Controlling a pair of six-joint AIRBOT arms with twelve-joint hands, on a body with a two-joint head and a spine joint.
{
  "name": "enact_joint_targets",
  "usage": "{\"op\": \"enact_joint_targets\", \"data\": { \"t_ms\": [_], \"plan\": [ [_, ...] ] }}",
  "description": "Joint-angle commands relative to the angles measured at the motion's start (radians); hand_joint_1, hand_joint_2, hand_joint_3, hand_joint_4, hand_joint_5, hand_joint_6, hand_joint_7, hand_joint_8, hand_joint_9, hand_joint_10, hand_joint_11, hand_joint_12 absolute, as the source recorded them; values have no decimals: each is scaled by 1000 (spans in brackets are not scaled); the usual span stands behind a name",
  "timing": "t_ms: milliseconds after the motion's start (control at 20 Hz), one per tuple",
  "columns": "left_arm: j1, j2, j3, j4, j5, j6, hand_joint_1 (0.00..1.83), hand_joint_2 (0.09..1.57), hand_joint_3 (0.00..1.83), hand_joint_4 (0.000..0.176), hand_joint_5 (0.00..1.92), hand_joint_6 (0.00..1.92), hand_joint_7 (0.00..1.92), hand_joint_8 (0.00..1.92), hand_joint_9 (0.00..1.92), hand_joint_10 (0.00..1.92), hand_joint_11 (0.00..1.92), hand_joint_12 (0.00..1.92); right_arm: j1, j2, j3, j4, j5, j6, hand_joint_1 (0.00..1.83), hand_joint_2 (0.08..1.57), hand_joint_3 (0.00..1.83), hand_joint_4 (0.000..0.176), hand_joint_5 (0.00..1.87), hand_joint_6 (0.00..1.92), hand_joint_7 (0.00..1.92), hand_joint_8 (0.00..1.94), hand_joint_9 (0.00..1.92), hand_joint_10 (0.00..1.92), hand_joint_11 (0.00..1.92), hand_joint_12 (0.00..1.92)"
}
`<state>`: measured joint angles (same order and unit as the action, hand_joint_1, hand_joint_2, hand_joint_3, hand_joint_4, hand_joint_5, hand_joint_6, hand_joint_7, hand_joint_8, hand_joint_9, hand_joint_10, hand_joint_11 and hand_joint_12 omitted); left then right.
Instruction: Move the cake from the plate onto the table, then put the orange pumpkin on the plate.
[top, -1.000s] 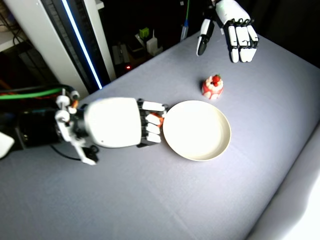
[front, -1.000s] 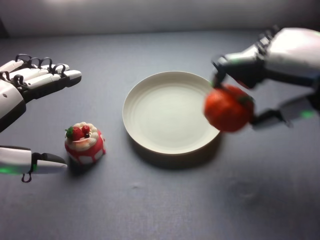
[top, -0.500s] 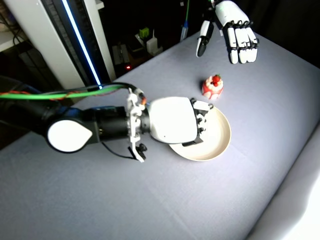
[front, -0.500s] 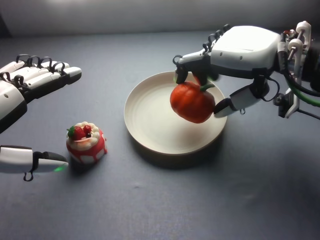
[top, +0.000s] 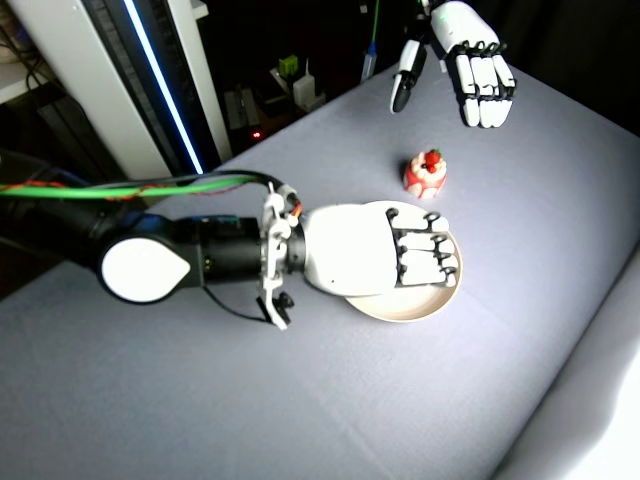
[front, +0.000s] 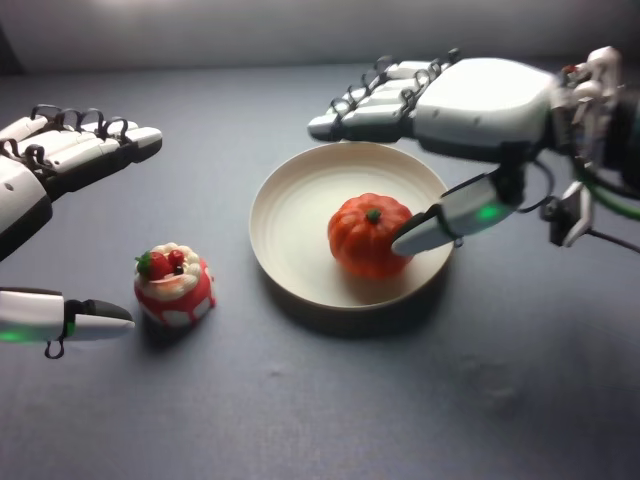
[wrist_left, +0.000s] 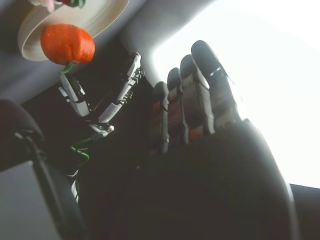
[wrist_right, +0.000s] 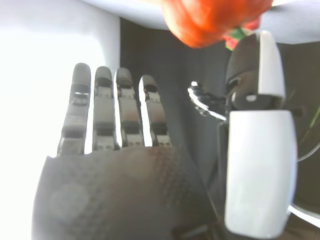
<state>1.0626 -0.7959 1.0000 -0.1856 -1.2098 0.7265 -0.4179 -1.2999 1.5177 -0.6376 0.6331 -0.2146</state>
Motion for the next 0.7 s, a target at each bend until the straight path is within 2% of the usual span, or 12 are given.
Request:
{"op": "enact_joint_targets", "data": {
  "t_ms": [0, 50, 100, 150, 250, 300, 350, 400, 500, 550, 600, 650],
  "plan": [
    [-2, -3, 0, -24, -138, -5, 949, 809, 0, 26, 178, 2, 179, 1, 208, 3, 0, 1080, -2, 36, 0, 88, 135, -2, 726, 928, 1, 65, 128, 0, 159, 1, 171, 4, 0, 564],
    [4, -4, -3, -32, -156, -5, 955, 807, 0, 29, 174, 2, 174, 0, 202, 0, 0, 1086, -32, 88, -44, 169, 183, -55, 756, 922, 0, 59, 116, 0, 153, 0, 160, 0, 0, 588],
    [13, -4, -6, -43, -175, -6, 957, 799, 0, 27, 183, 3, 177, 1, 202, 0, 0, 1064, -54, 129, -84, 231, 215, -114, 768, 924, 1, 76, 47, 0, 82, 3, 76, 4, 0, 452],
    [26, -4, -9, -56, -196, -8, 948, 802, 0, 27, 167, 3, 155, 2, 173, 3, 0, 976, -77, 163, -116, 283, 246, -164, 732, 896, 0, 114, 27, 1, 17, 0, 20, 2, 0, 353],
    [58, -4, -17, -80, -250, -17, 931, 793, 0, 24, 153, 2, 139, 4, 167, 2, 0, 905, -130, 209, -162, 353, 340, -190, 655, 921, 0, 137, 0, 0, 27, 1, 163, 18, 0, 968],
    [71, -3, -24, -89, -279, -19, 885, 792, 0, 21, 138, 0, 145, 6, 170, 3, 0, 900, -160, 230, -182, 382, 389, -190, 639, 945, 3, 131, 0, 0, 48, 0, 80, 40, 0, 685],
    [81, -3, -30, -96, -307, -21, 834, 806, 0, 41, 101, 0, 131, 1, 148, 0, 0, 866, -191, 252, -203, 409, 438, -190, 701, 943, 1, 135, 0, 0, 15, 1, 15, 7, 0, 136],
    [89, -4, -36, -103, -340, -26, 837, 805, 0, 47, 86, 1, 122, 1, 131, 2, 0, 800, -233, 272, -230, 446, 504, -191, 750, 953, 4, 138, 0, 0, 2, 0, 2, 1, 0, 26],
    [96, -7, -38, -107, -372, -37, 837, 819, 5, 54, 36, 0, 48, 0, 74, 1, 0, 664, -298, 302, -268, 492, 586, -191, 810, 960, 6, 158, 0, 0, 0, 0, 0, 0, 0, 0],
    [97, -9, -38, -107, -380, -38, 814, 820, 6, 66, 16, 0, 40, 0, 80, 4, 0, 662, -324, 312, -281, 511, 619, -191, 825, 954, 3, 155, 0, 0, 0, 0, 0, 0, 0, 0],
    [98, -13, -38, -108, -394, -41, 808, 820, 6, 75, 19, 2, 48, 4, 88, 7, 0, 662, -378, 331, -305, 549, 684, -191, 872, 933, 0, 88, 15, 6, 2, 1, 0, 0, 0, 0],
    [98, -15, -39, -108, -408, -42, 823, 819, 4, 78, 24, 2, 44, 1, 81, 3, 0, 624, -424, 348, -324, 584, 737, -191, 884, 919, 0, 76, 23, 8, 1, 0, 0, 0, 0, 0]
  ]
}}
